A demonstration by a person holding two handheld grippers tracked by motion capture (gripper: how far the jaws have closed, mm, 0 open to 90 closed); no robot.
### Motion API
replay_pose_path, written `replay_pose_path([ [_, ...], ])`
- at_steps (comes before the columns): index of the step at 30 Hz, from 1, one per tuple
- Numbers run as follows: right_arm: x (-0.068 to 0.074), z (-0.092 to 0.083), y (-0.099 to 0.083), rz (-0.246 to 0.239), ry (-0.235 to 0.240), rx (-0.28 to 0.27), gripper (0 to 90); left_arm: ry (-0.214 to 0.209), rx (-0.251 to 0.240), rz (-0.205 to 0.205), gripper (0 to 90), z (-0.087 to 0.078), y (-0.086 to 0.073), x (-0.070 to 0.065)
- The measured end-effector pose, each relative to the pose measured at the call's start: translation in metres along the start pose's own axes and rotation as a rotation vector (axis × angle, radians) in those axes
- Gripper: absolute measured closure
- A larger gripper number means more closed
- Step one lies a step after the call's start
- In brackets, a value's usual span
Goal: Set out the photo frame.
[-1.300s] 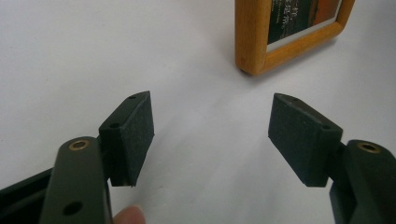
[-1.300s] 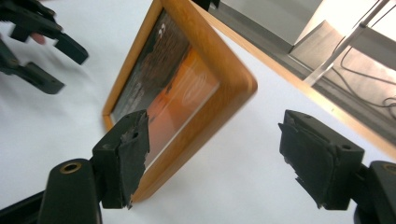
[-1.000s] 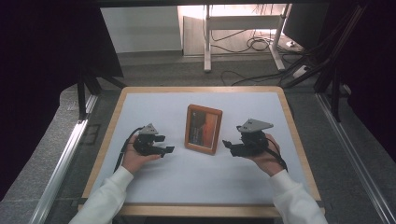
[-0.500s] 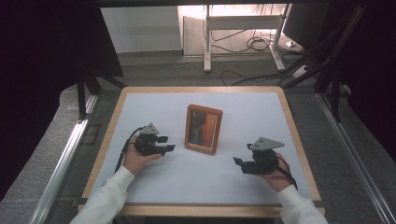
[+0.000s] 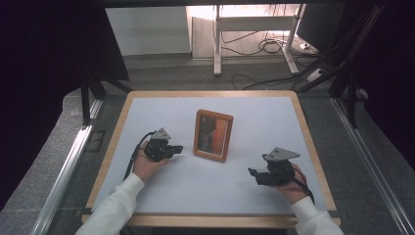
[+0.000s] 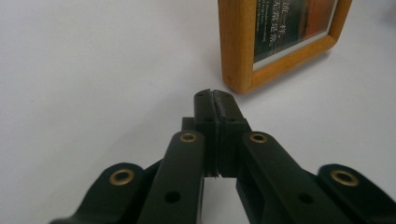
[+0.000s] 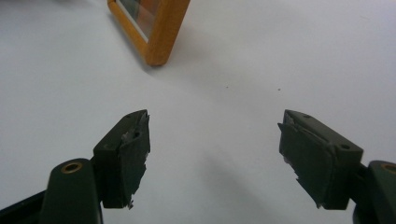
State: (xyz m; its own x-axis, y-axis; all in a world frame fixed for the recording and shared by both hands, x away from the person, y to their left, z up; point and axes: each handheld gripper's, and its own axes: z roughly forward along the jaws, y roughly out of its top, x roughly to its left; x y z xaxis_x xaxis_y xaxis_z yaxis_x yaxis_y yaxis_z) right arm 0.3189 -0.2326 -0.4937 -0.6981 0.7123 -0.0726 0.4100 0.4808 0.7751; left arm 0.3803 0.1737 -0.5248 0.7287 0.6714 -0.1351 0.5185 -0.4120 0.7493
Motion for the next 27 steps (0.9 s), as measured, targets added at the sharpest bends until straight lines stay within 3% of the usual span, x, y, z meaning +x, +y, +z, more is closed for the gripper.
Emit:
replay_pose_path([
  [8, -0.001, -0.002, -0.004, 0.012, -0.007, 0.006, 25.2, 0.019, 0.025, 0.004, 89.6, 0.023, 0.014, -0.004],
  [13, -0.001, -0.002, -0.005, 0.016, -0.008, 0.003, 25.2, -0.002, 0.035, 0.006, 89.7, 0.033, 0.017, -0.006],
  [15, -0.003, -0.003, -0.005, 0.019, -0.008, 0.002, 25.2, 0.012, 0.041, 0.021, 89.7, 0.033, 0.017, -0.008],
  [20, -0.006, -0.004, -0.005, 0.029, -0.010, -0.006, 25.2, 0.003, 0.038, 0.014, 89.7, 0.033, 0.016, -0.009],
  [27, -0.006, -0.004, -0.005, 0.030, -0.012, -0.008, 25.1, -0.017, 0.051, 0.042, 89.7, 0.031, 0.015, -0.017],
])
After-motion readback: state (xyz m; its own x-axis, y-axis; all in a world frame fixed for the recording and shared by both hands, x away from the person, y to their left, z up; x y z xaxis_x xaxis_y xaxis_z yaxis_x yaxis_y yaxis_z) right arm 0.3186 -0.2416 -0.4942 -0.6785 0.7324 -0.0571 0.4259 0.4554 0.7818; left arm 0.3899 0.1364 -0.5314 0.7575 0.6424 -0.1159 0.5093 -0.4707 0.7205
